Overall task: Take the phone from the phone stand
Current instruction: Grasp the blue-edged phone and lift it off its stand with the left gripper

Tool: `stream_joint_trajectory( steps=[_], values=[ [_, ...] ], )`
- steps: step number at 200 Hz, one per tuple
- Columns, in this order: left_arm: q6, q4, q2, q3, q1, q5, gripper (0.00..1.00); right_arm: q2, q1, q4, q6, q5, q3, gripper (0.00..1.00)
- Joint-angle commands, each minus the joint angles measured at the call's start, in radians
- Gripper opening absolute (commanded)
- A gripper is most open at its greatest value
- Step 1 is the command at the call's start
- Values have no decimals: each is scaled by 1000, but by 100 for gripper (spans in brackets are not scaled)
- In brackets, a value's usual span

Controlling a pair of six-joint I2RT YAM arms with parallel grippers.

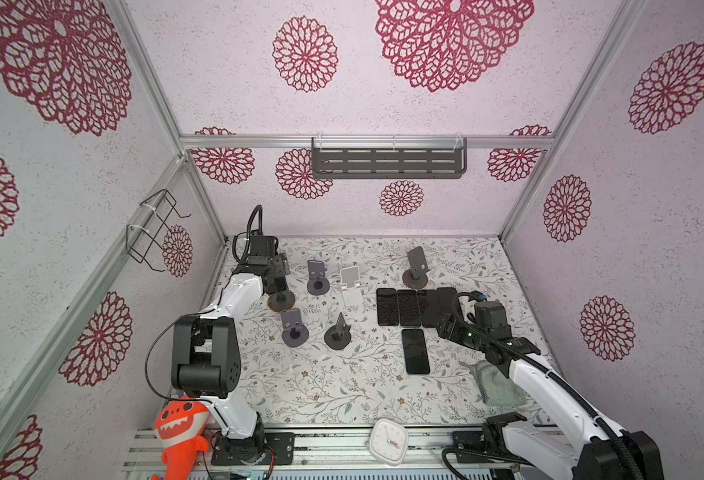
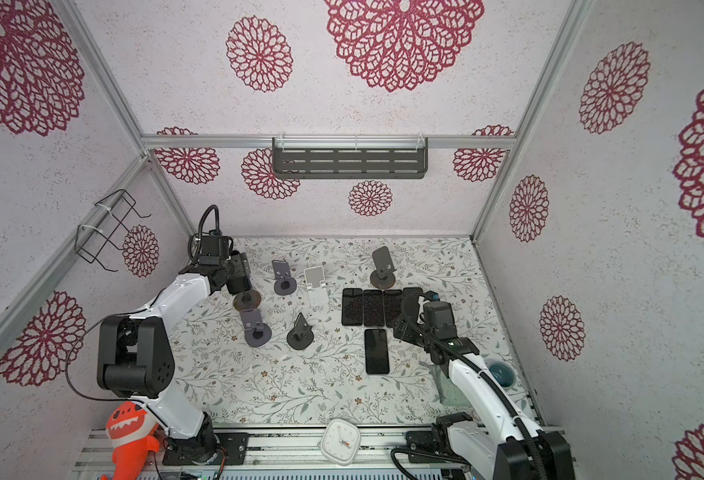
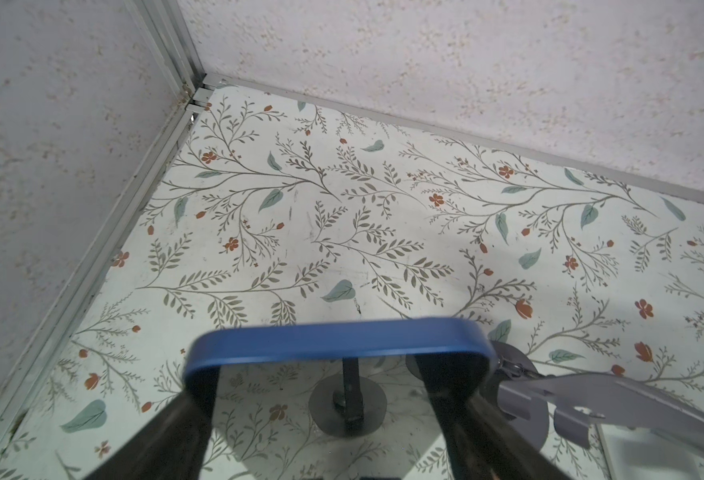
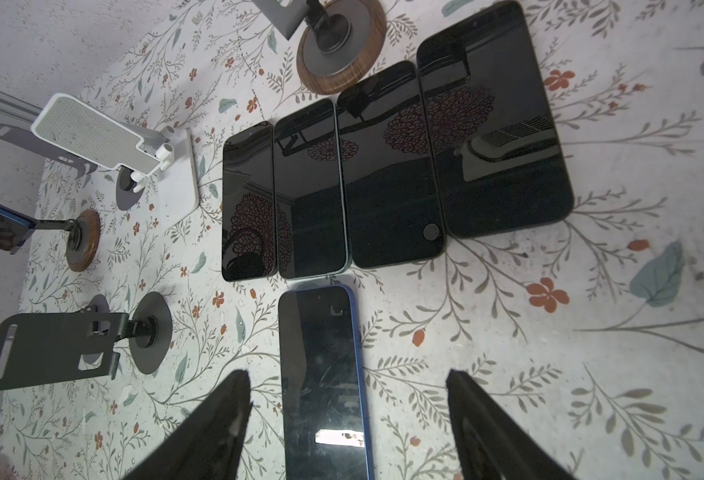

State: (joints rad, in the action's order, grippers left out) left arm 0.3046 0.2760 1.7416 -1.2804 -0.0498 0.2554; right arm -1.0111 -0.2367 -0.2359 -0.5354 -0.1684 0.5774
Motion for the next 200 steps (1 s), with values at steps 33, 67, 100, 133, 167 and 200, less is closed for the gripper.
stream_joint_trajectory(
  steps=[33, 67, 100, 133, 167, 200],
  values=[
    [-8, -5, 5, -35, 5, -2, 72, 4, -6, 17, -14, 4, 4, 78],
    [-3, 36, -24, -59, 2, -3, 71, 0, -6, 17, -12, -2, 12, 78],
    [7, 127, -101, -106, -4, -7, 71, -10, -7, 17, 10, -23, 24, 78],
    [23, 311, -170, -202, -25, -34, 70, -34, -16, 46, 38, -66, 55, 78],
    [116, 393, -277, -197, -66, -307, 66, -70, -107, 109, 45, -148, 140, 78],
    [189, 376, -296, -156, -163, -568, 63, -144, -279, 190, 54, -228, 277, 77]
  ],
)
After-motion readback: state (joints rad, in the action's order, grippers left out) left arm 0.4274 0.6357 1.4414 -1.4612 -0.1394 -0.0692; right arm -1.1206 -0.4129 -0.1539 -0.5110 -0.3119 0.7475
